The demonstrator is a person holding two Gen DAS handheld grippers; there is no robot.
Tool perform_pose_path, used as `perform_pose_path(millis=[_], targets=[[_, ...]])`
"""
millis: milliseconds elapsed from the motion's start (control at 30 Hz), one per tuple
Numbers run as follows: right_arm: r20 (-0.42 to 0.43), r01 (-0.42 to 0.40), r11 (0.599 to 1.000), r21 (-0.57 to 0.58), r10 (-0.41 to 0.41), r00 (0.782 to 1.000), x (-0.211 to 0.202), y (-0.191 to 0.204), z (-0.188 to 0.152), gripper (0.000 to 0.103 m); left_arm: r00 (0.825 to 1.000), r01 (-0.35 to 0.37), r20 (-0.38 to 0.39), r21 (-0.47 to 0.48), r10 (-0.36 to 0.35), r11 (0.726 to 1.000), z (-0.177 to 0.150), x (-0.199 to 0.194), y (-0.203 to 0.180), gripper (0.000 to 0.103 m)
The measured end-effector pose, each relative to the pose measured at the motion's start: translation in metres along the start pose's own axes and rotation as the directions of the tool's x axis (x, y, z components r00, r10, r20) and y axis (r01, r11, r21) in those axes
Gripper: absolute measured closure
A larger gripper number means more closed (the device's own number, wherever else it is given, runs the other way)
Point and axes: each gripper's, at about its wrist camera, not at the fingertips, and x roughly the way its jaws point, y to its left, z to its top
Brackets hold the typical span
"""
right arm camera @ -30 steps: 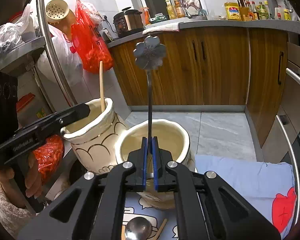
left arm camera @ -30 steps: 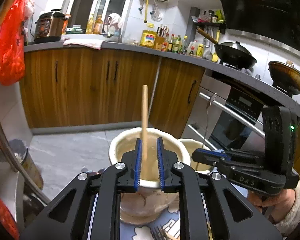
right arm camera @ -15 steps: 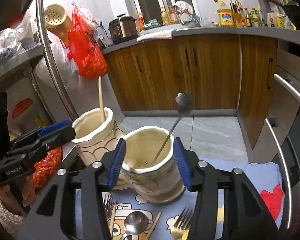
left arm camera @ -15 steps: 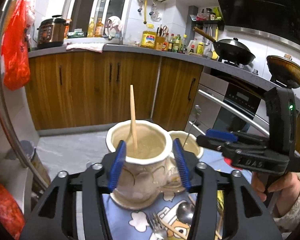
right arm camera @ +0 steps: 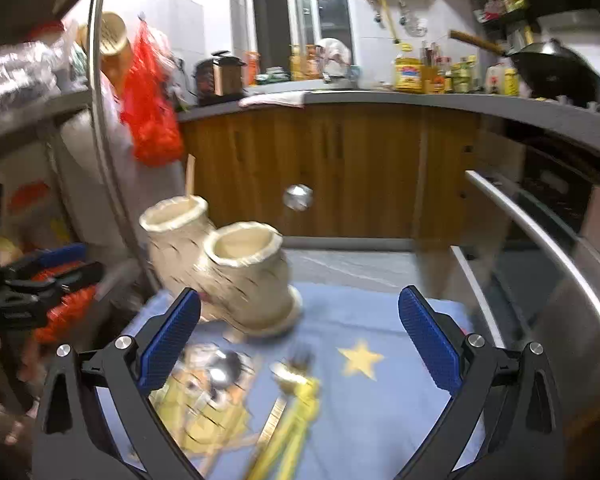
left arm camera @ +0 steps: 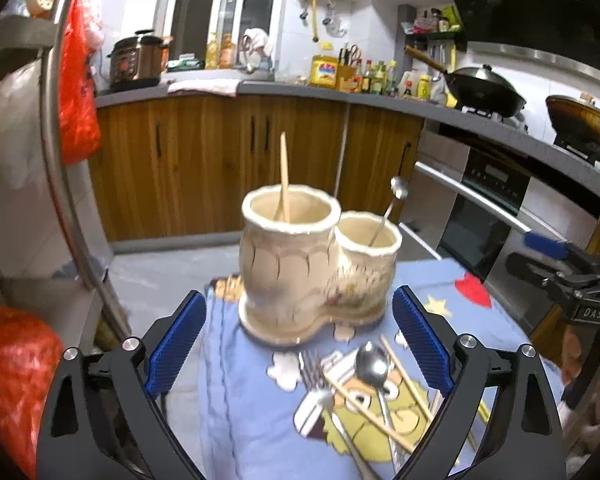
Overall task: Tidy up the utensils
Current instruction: 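Move both open tools back over the remaining utensils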
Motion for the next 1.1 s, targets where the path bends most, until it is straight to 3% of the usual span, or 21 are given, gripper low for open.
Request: perform_pose_path(millis=[133,300,367,533,833,933,1100], targets=[[-0.023,0.086,0.996,-0.038,-0.087,0.996,-0.012,-0.006,-0.018,0.005,0.998,-0.051,-0.033,0.013,0.052,0.999,-0.018,0.001,-0.004,0.007],[-0.026,0.113,0.993,-0.041,-0.114,0.993,-0.022,-0.018,-0.043,0.005,0.992,-0.070,-0.102,0.027,0.073,0.997,-0.041,0.009,-0.007,0.007],[-0.035,0.104,0.995,-0.008,-0.104,0.994,-0.022,-0.025,-0.053,0.005,0.988,-0.077,-0.128,0.035,0.081,0.996,-0.051,0.012,-0.009,0.007],[-0.152,0.061,0.994,0.091,-0.046,0.987,-0.004,-0.041,-0.078,0.005,0.981,-0.084,-0.171,0.049,0.091,0.995,-0.069,0.023,-0.016,0.007],[-0.270,0.050,0.999,0.021,-0.042,0.962,0.024,-0.022,-0.101,0.006,0.954,-0.066,-0.286,0.100,0.092,0.993,-0.083,0.046,-0.031,0.009],[-0.300,0.041,0.999,0.018,-0.034,0.953,0.031,-0.021,-0.106,0.017,0.940,-0.061,-0.328,0.103,0.091,0.993,-0.088,0.054,-0.033,0.015],[-0.331,0.022,0.999,0.040,-0.007,0.944,0.036,-0.022,-0.111,0.037,0.929,-0.063,-0.359,0.095,0.093,0.994,-0.092,0.061,-0.035,0.036]])
